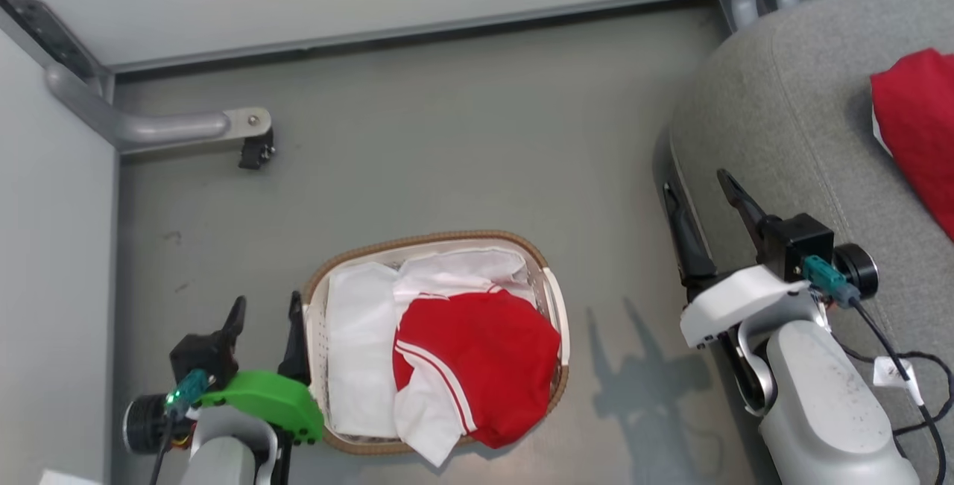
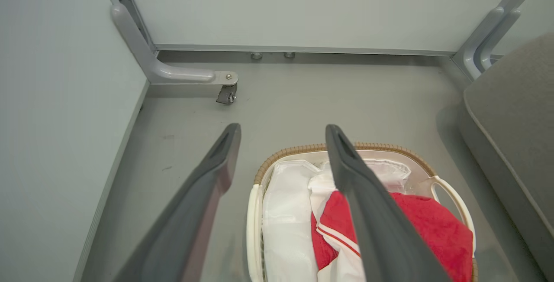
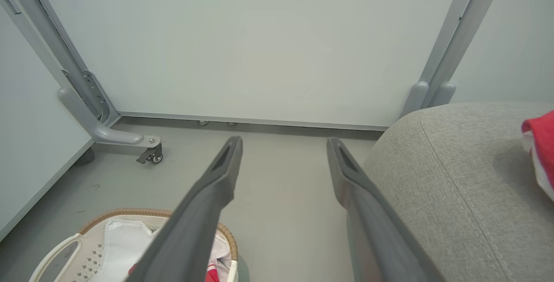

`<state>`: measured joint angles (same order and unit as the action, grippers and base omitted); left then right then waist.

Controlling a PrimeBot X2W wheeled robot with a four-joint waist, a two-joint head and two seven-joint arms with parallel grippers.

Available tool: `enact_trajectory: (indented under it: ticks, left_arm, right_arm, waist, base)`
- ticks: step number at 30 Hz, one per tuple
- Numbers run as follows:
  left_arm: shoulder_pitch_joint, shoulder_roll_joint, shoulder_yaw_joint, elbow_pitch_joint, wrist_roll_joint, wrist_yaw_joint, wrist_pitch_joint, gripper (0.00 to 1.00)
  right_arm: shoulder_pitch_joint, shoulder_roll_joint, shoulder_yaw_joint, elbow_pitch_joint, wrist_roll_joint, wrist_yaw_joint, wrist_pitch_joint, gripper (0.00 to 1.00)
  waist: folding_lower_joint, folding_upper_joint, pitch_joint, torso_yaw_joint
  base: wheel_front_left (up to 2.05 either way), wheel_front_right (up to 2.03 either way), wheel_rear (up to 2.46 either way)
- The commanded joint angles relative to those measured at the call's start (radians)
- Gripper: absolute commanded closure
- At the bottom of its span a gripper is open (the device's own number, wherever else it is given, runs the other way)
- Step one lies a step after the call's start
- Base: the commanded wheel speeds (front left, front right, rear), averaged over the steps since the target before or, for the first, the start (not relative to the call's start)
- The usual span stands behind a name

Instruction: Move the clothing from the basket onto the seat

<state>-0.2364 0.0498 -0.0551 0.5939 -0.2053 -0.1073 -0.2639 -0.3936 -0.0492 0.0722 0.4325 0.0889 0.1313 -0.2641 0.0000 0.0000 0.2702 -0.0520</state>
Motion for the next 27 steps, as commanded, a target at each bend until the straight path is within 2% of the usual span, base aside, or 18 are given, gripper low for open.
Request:
enact_trajectory:
  ticks: [1, 17, 27]
  left_arm:
    - [-0.042, 0.003, -0.012, 0.02, -0.024, -0.008, -0.001, 0.0]
    - [-0.353, 0.013, -0.219, 0.413, -0.128, -0.024, 0.0, 0.0]
    - [-0.448, 0.031, -0.325, 0.582, -0.218, -0.024, 0.031, 0.0]
  right_arm:
    - [-0.02, -0.003, 0.008, -0.009, 0.006, -0.001, -0.001, 0.0]
    - [-0.135, -0.002, 0.1, -0.09, 0.032, -0.001, -0.001, 0.0]
    - [-0.152, -0.002, 0.115, -0.155, 0.062, -0.001, -0.001, 0.0]
  waist:
    - [0.0, 0.0, 0.081, -0.038]
    - [0.0, 0.0, 0.347, -0.185]
    - [0.0, 0.0, 0.438, -0.234]
  base:
    - [0.0, 0.0, 0.0]
    - [0.0, 0.0, 0.0]
    - [0.0, 0.0, 0.0]
